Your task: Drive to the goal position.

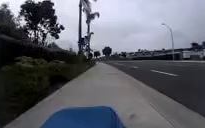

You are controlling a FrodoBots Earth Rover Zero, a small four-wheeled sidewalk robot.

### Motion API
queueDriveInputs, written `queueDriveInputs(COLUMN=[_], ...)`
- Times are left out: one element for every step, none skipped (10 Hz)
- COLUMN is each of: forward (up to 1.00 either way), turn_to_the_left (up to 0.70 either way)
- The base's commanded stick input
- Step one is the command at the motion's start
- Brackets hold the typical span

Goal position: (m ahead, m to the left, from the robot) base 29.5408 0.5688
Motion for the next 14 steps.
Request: queueDriveInputs(forward=[1.0,1.0,1.0,1.0,1.0,1.0,1.0,1.0,1.0,1.0,1.0,1.0,1.0,1.0], turn_to_the_left=[0.0,0.0,0.0,0.0,0.0,0.0,0.0,0.13,0.27,0.27,0.27,0.27,0.27,0.27])
